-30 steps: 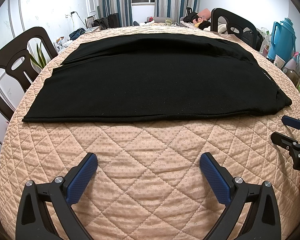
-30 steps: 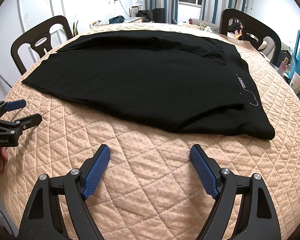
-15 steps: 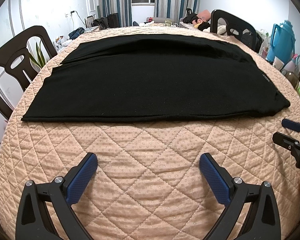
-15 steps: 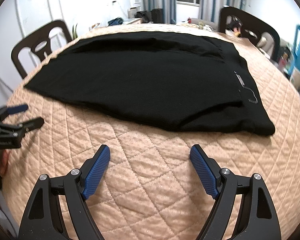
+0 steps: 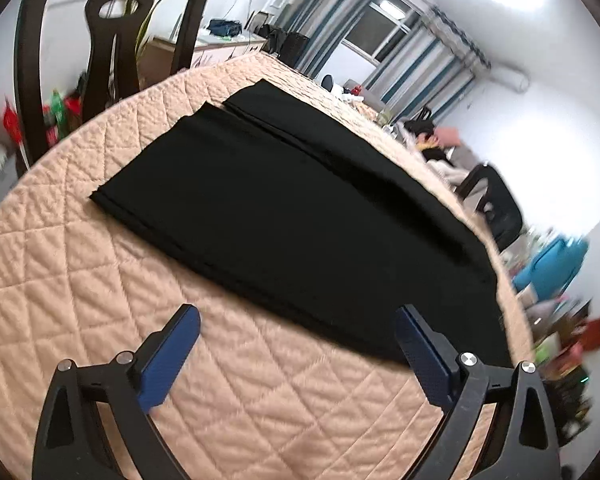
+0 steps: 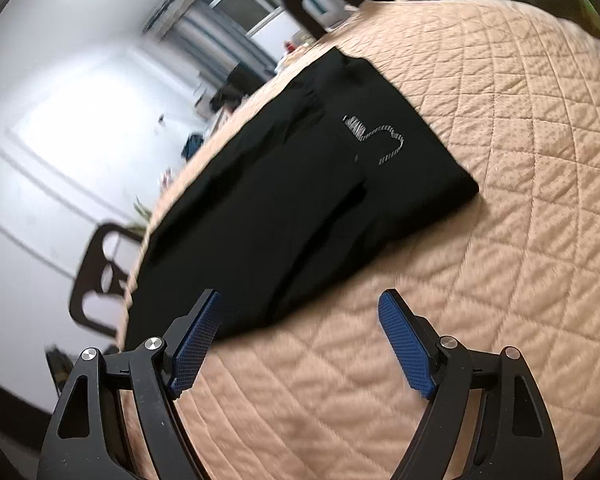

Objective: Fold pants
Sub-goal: 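Grasp the black pants' waistband edge with both grippers, one at each end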

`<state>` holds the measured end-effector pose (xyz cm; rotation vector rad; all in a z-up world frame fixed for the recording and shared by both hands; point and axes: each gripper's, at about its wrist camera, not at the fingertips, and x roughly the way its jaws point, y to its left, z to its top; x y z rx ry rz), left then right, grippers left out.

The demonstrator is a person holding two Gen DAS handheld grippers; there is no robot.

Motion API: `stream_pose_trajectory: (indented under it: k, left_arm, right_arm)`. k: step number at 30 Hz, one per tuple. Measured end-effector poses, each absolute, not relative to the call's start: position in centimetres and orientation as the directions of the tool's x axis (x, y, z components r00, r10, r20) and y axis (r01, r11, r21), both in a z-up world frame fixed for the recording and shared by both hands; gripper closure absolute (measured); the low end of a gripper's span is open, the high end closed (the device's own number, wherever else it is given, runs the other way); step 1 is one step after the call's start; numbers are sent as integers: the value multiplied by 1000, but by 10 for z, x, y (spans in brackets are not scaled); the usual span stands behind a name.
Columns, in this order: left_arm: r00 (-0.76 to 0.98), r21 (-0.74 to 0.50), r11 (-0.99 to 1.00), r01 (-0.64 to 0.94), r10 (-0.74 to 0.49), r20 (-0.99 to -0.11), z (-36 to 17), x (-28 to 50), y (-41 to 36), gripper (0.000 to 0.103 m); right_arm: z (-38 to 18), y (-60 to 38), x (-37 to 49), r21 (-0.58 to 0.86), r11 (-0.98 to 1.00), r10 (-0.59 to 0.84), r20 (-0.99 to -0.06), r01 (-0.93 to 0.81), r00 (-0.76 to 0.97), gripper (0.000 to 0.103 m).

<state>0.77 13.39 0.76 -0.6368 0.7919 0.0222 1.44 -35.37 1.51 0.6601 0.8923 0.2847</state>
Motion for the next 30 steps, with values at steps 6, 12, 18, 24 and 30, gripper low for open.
stream_pose_trajectory:
  k: [6, 12, 18, 24, 30]
  left_arm:
    - [737, -499, 825, -265, -160, -657, 6, 28, 137, 11]
    - [722, -404, 851, -334, -44, -690, 7, 33, 140, 55]
    - [700, -421, 835, -354, -62, -711, 2, 33, 160, 97]
    - [746, -436, 861, -261, -107, -657, 29, -2, 149, 98]
    - [770, -446, 879, -170, -164, -617, 38, -78, 142, 98]
  right_arm:
    - [9, -367, 34, 695, 707, 469, -597, 128, 651, 52]
    - [5, -364, 38, 687, 704, 427, -613, 181, 665, 76]
    - [9, -365, 39, 666, 725, 395, -609, 174, 687, 99]
    - [47, -377, 8, 684, 724, 411, -527, 84, 744, 100]
    - [57, -396, -67, 678, 734, 429, -515, 46, 742, 100]
